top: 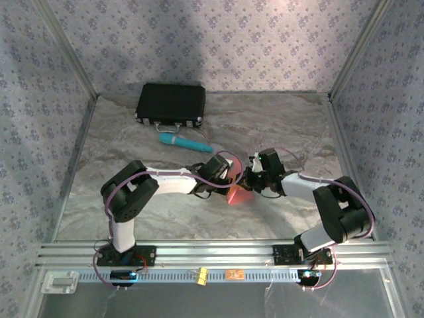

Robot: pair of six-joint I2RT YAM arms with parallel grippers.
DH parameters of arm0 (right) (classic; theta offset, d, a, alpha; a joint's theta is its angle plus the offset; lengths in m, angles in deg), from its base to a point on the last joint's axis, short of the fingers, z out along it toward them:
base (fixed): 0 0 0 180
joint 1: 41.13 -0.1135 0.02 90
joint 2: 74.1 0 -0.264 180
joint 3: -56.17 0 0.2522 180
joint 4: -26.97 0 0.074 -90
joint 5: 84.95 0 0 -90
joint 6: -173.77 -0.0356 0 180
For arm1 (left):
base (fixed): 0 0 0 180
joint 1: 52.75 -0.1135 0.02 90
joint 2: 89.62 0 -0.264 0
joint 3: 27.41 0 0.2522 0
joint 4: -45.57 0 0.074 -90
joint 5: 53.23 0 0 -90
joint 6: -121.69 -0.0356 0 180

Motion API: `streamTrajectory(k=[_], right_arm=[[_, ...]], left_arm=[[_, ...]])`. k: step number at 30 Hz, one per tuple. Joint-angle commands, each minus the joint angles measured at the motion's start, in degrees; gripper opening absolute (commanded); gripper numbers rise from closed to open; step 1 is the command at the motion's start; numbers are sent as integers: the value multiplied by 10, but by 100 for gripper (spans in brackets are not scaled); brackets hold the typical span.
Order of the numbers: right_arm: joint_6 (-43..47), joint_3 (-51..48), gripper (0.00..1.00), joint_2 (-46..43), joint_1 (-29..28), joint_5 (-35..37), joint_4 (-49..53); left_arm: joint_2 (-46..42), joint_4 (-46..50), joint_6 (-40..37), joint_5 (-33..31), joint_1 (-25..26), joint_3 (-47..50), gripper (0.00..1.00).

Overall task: Fold a paper plane with a square sheet of paper (pick it up from the middle)
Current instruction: Fold the triangle a second time at the center of the table.

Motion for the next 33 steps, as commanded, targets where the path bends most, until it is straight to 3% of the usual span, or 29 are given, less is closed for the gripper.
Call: streamTrajectory(k=[1,25,33], right_arm=[[-10,8,0,18,-5,-15,-12],[9,-24,1,42,10,17,17],[12,8,2,-12,14,27,47]], left_arm=[[19,7,-2,7,2,4,0],[19,17,-8,7,2,2,0],[18,22,-9,9,2,0,0]])
